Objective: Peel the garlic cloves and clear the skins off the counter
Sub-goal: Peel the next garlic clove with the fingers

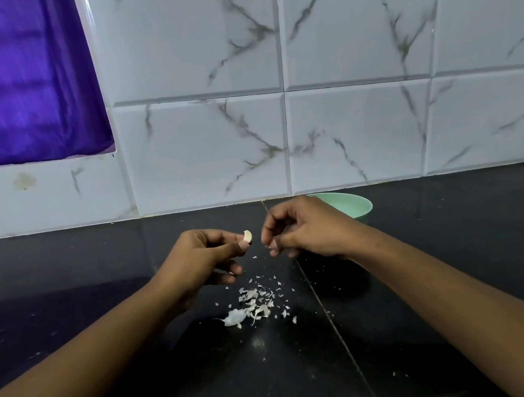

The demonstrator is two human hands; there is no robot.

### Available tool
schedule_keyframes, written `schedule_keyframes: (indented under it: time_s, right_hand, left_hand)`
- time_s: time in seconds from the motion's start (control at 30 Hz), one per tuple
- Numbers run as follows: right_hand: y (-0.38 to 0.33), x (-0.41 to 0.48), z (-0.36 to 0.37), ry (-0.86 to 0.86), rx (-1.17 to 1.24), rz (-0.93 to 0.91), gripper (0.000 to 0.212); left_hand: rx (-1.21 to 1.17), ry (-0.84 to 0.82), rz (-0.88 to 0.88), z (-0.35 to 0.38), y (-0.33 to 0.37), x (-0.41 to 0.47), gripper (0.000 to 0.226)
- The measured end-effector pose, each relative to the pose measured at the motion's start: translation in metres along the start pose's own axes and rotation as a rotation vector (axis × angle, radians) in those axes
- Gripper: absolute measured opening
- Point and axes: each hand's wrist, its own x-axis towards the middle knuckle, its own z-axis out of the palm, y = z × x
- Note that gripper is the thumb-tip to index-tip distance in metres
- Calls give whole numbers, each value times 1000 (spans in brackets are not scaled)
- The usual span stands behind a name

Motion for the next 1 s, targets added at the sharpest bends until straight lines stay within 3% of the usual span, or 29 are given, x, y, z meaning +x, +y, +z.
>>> schedule_keyframes:
  time_s: [0.13,0.27,0.43,0.67,0.87,1.0]
  right_hand:
    - [-2,-1,-1,-83,52,53,17]
    - [-1,-1,-2,40,82,-23,8]
    - [-1,0,2,58,71,-60,10]
    - [0,-1,-4,104,88,-91,19]
    - [-1,-1,-1,15,-66,-87,6]
    - [-1,1,-2,41,-152,-114,2]
  left_hand:
    - [121,-3,38,-2,0,-1,8]
    - [238,-6,106,-1,1,-3,7]
    - [323,0,161,1,3,-6,9]
    - [349,1,173,0,4,-7,10]
    - [399,-13,182,0,4,-7,11]
    - [235,2,167,0,6,-8,7]
